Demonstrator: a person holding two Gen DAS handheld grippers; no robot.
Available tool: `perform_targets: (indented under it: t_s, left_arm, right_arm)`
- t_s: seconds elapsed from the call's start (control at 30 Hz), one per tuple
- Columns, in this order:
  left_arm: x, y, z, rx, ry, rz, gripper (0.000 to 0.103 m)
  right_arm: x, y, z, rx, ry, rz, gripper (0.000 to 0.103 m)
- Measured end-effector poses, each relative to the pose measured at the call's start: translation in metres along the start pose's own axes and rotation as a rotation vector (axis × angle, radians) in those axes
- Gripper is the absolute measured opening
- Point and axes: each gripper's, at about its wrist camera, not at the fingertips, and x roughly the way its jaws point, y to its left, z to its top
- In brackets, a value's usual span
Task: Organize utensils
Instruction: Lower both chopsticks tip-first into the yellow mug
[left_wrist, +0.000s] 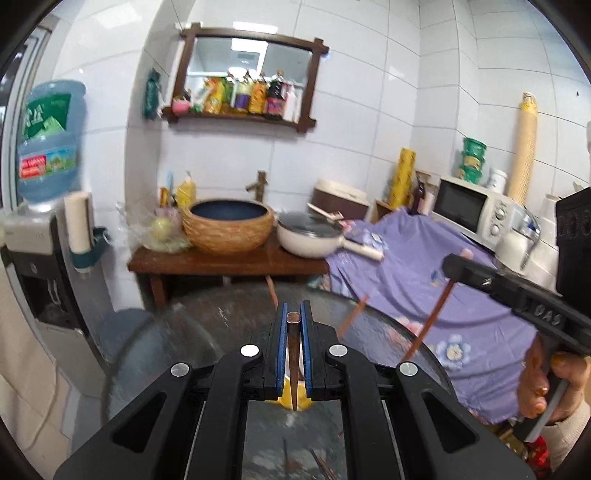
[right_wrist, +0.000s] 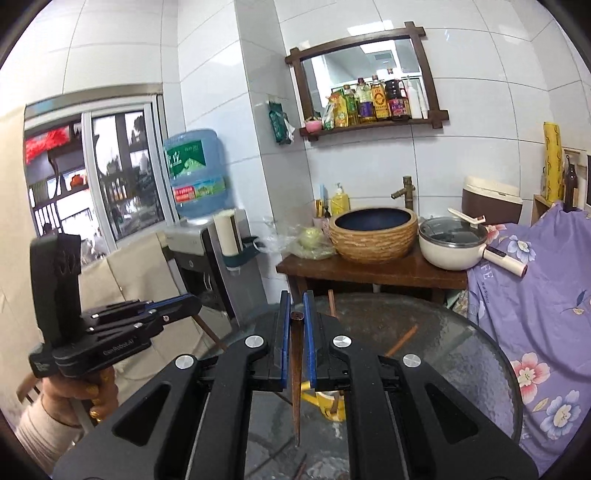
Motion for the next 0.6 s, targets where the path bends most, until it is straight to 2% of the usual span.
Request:
perform_targets:
  t_s: [0.17, 0.27, 0.47, 0.6]
  left_arm:
    - [0.006, 0.008, 0.027, -0.040, -0.045, 0.011, 0.007]
    - [0.020, 0.007, 0.033, -0.068, -0.050, 0.001, 0.007]
    - [0.057, 0.001, 0.026, -0.068, -0.019, 0.026, 0.007]
    - [0.075, 0.003, 0.020, -0.081, 0.015, 0.035, 0.007]
  right_arm:
    - [0.005, 0.006, 0.032, -0.049, -0.087, -0.075, 0.008]
    - [0.019, 0.001, 0.041, -0.034, -0.087, -0.098, 0.008]
    - [0.052, -0.016, 0.035, -0.049, -0.099, -0.191, 0.008]
    - [0.071, -0.031, 0.023, -0.011, -0.078, -0.203, 0.008]
